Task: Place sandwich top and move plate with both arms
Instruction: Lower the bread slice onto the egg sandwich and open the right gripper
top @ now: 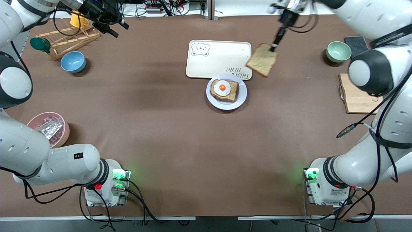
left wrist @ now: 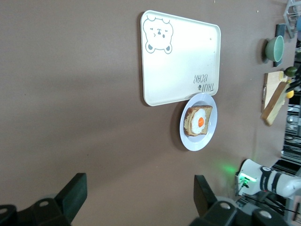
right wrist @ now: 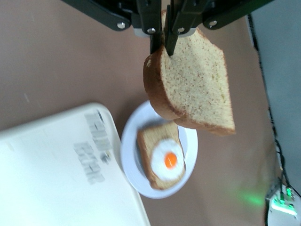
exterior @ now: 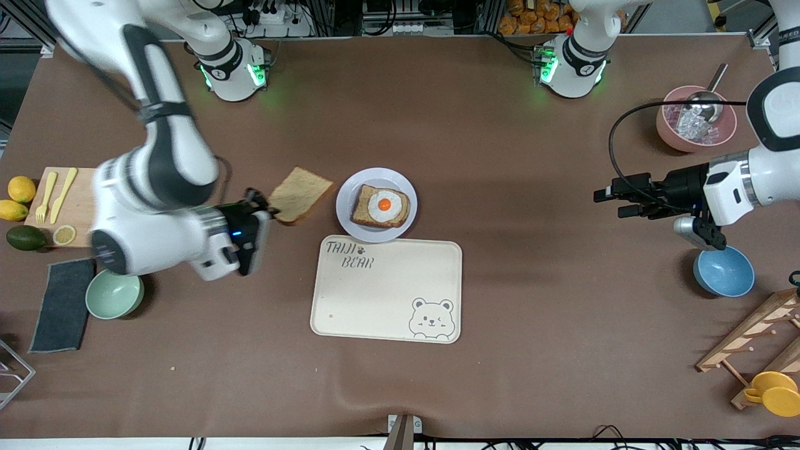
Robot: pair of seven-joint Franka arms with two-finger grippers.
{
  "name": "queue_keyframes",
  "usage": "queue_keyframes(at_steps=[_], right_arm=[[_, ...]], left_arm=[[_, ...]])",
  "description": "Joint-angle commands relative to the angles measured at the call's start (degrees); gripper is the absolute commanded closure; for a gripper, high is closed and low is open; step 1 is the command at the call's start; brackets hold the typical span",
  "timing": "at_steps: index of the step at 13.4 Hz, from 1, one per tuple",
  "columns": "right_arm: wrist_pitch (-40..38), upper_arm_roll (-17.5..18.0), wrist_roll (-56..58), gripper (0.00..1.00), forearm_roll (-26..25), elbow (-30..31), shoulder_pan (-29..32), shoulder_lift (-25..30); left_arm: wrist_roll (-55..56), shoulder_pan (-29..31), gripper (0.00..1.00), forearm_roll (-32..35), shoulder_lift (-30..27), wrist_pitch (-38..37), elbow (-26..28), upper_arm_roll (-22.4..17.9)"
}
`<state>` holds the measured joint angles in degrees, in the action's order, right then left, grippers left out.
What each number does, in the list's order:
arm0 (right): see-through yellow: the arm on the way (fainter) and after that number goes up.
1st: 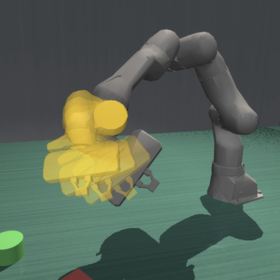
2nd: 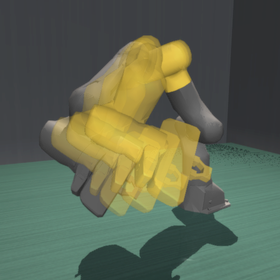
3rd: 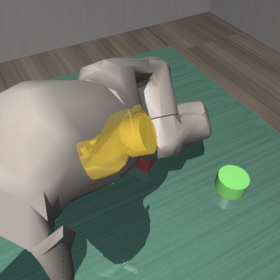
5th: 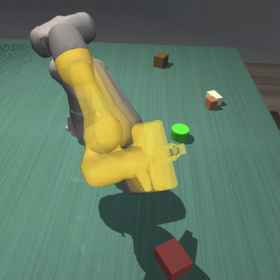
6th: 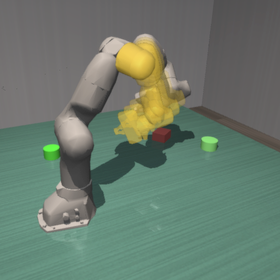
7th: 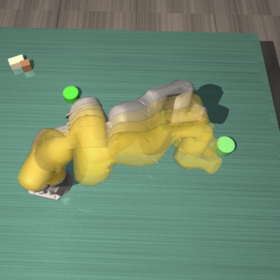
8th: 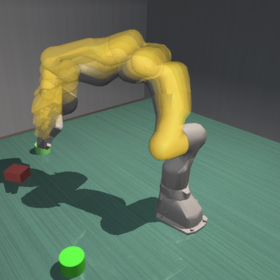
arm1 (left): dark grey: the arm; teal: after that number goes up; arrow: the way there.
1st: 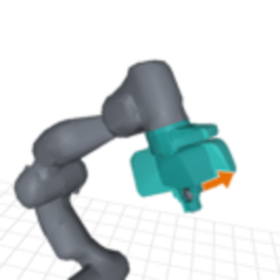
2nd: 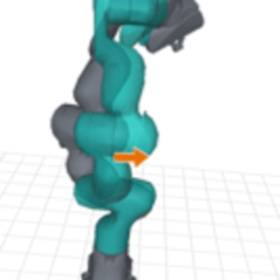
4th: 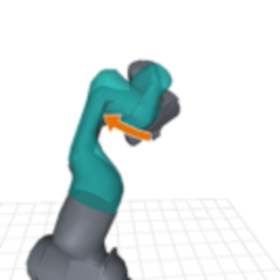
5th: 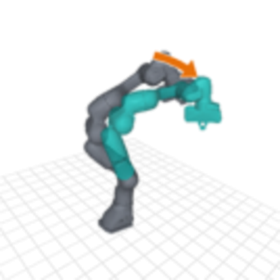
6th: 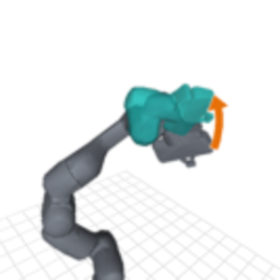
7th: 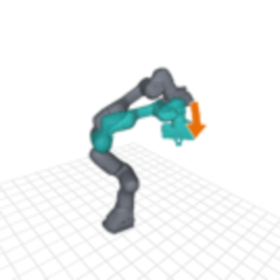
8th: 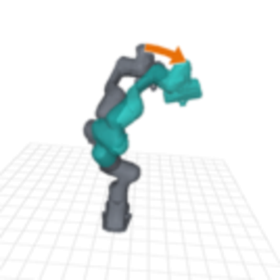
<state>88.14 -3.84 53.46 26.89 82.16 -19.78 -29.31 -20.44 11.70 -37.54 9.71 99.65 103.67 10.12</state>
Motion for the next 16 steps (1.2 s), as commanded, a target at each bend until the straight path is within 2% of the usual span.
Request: queue_keyframes(at_steps=[1,3,5,8,9,11,13,16], right_arm=[[1.86,-1.08,-9.03,1.00,0.97,0.28,-1.67,-1.44],[5.10,-1.08,-12.49,1.00,3.69,0.46,-1.75,-3.12],[7.65,-1.08,-17.49,1.00,5.18,0.81,-1.58,-3.91],[9.16,-1.08,-21.81,1.00,10.72,1.33,0.70,-6.28],[10.20,-1.08,-23.47,1.00,14.04,2.47,0.36,-6.64],[13.97,-1.08,-27.60,1.00,19.76,7.46,-0.26,-5.86],[14.08,-0.99,-28.15,1.00,21.89,10.90,0.09,-4.80],[15.91,-1.08,-32.26,1.00,27.77,17.40,-0.08,-1.74]], left_arm=[[-1.44,-0.62,0.00,-4.28,4.08,1.77,0.04,0.52],[-1.44,-1.32,0.00,-5.70,5.84,1.86,0.22,0.69],[-1.44,-1.24,0.00,-7.63,6.02,2.21,2.85,0.78],[-1.44,-1.59,0.00,-10.36,6.02,2.39,6.28,0.96],[-1.44,-1.68,0.00,-10.54,6.11,2.39,7.16,0.96],[-1.79,-1.94,0.00,-11.93,7.43,2.39,8.91,1.22],[-2.32,-2.21,0.00,-14.48,8.22,2.39,9.97,1.57],[-2.84,-3.26,0.00,-14.85,10.15,2.39,11.73,1.57]])
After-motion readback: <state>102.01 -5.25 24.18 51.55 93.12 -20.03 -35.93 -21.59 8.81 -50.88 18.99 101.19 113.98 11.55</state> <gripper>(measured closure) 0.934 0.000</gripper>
